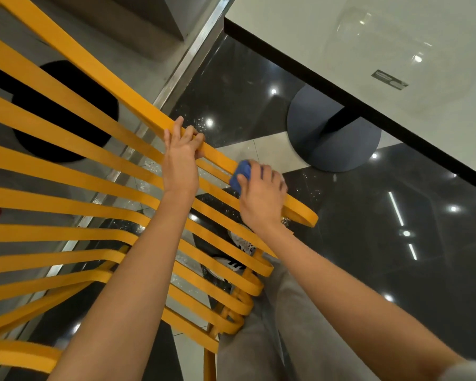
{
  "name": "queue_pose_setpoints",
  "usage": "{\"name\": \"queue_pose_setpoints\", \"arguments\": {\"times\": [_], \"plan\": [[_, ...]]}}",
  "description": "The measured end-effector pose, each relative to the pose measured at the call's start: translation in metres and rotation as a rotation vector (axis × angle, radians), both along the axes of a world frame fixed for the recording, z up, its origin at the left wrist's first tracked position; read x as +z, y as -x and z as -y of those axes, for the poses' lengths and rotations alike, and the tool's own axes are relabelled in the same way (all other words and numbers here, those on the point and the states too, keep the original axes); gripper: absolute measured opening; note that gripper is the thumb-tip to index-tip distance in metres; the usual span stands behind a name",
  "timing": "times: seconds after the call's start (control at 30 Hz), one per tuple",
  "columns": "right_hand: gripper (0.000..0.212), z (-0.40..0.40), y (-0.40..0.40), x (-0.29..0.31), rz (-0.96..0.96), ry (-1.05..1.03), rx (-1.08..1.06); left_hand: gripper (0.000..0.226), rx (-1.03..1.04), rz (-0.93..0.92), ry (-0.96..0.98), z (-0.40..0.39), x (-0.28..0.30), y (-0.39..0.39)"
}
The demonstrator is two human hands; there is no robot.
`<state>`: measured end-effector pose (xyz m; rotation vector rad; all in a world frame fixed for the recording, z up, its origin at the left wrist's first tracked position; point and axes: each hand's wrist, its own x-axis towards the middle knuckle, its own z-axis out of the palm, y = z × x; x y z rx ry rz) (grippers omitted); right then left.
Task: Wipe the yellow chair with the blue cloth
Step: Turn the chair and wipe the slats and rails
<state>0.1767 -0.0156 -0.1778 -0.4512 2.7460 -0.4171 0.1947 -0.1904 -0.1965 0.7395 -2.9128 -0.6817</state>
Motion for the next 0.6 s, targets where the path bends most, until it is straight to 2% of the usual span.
{"name": "queue_pose_setpoints", "arguments": {"times": [0.1, 0.2, 0.23, 0.3, 0.37, 0.4, 0.5, 0.6], "plan": [[0.038, 0.052, 0.017, -0.002, 0.040, 0.052, 0.099, 0.037, -0.011, -0.014, 0.002, 0.000, -0.002, 0.000], [0.038, 0.069, 0.027, -0.008, 0.045, 0.123, 0.144, 0.040, -0.010, -0.024, 0.003, 0.000, 0.002, 0.000], [0.039, 0.064, 0.028, -0.010, 0.075, 0.186, 0.152, 0.046, -0.015, -0.025, 0.003, -0.001, 0.005, -0.001], [0.050, 0.043, 0.029, -0.007, 0.201, 0.465, 0.088, 0.059, 0.010, -0.073, -0.053, -0.008, 0.015, -0.004], [0.068, 0.019, 0.029, 0.001, 0.277, 0.726, -0.040, 0.054, -0.063, -0.177, -0.087, -0.022, 0.024, -0.004], [0.073, 0.007, 0.029, 0.002, 0.295, 0.754, -0.071, 0.051, -0.171, -0.192, -0.080, -0.030, 0.025, -0.004], [0.066, -0.021, 0.028, 0.003, 0.308, 0.599, -0.048, 0.047, -0.484, -0.067, -0.023, -0.048, 0.010, -0.003], [0.054, -0.043, 0.018, 0.001, 0.209, 0.404, -0.002, 0.047, -0.545, -0.005, 0.033, -0.045, 0.002, -0.003]]}}
